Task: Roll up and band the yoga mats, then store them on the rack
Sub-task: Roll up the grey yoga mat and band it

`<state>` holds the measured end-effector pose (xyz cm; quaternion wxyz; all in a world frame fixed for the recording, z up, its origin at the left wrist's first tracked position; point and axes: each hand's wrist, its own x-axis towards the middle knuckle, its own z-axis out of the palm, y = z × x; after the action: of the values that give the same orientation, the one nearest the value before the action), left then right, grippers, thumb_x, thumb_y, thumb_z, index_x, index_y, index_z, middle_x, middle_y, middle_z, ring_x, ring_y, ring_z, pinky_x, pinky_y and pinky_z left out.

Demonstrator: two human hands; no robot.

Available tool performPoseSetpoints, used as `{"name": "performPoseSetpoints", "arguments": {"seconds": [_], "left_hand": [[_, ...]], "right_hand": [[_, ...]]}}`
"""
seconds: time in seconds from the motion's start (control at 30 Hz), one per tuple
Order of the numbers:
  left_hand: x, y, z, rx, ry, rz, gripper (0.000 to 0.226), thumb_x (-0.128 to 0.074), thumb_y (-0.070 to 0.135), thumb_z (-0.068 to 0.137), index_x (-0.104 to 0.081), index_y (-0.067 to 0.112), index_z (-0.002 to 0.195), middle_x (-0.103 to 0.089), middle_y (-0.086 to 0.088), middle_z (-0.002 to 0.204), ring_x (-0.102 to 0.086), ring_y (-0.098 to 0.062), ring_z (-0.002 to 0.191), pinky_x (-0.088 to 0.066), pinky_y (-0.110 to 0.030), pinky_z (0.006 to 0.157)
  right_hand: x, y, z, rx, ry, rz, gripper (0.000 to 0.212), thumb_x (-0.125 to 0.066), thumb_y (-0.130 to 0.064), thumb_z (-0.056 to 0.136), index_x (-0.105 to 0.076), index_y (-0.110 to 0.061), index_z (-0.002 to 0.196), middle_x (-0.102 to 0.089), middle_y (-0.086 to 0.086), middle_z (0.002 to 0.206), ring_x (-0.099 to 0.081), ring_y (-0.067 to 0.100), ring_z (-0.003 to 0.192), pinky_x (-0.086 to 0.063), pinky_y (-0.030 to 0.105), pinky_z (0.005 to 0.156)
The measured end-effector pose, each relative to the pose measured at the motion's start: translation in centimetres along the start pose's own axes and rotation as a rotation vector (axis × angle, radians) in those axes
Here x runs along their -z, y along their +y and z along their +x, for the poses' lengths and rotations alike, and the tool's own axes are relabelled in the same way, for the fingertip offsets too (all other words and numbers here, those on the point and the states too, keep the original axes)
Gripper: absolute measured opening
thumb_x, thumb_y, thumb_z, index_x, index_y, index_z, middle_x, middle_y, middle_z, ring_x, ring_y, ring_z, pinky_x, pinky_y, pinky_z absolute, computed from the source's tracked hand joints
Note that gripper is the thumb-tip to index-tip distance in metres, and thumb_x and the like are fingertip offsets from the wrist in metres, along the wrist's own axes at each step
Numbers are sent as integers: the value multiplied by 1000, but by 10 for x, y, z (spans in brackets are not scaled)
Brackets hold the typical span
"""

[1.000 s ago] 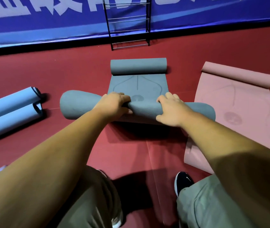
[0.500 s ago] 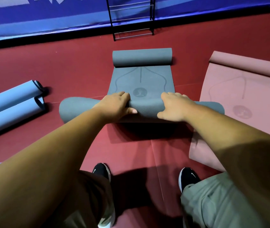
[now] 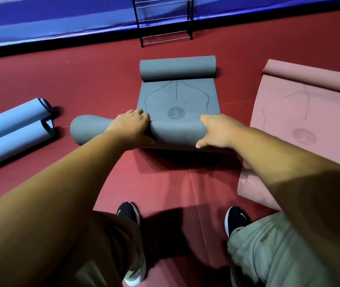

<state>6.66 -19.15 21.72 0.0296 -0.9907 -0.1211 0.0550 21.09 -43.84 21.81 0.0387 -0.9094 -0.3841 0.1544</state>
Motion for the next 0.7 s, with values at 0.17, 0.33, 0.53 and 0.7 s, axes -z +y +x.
{"name": "performPoseSetpoints", "arguments": {"seconds": [0.17,0.33,0.53,0.7], "left_hand": [[0,0,-1,35,-46,64,61,-83,62,77,-60,16,109,-68,-10,112,-65,-36,101,-44,-37,73],[-1,-1,-3,69,-107,108,67,-78,72,79,-61,18,114,-69,-7,112,-62,-32,97,-44,-38,74],[-1,-7,-9,92,-157,70,65,-84,68,76,-51,18,101,-64,-8,108,-63,-36,107,-42,-39,77],[-13,-24,-15,-28,-81,-7,67,-91,49,70,-53,7,106,-62,-19,109,-61,-43,99,-52,-49,81]], "right_hand": [[-1,-5,3,16,-88,-4,51,-84,-48,82,-41,-23,79,-49,-4,79,-54,28,87,-37,36,64],[-5,-10,7,41,-117,-4,37,-76,-34,89,-43,-22,79,-55,0,83,-56,28,85,-31,34,56],[-10,-14,14,89,-140,41,35,-74,-30,93,-47,-19,113,-56,2,100,-55,30,95,-40,37,75],[-15,-13,17,91,-185,48,31,-72,-30,96,-43,-21,89,-61,7,105,-55,29,93,-37,37,73]]}}
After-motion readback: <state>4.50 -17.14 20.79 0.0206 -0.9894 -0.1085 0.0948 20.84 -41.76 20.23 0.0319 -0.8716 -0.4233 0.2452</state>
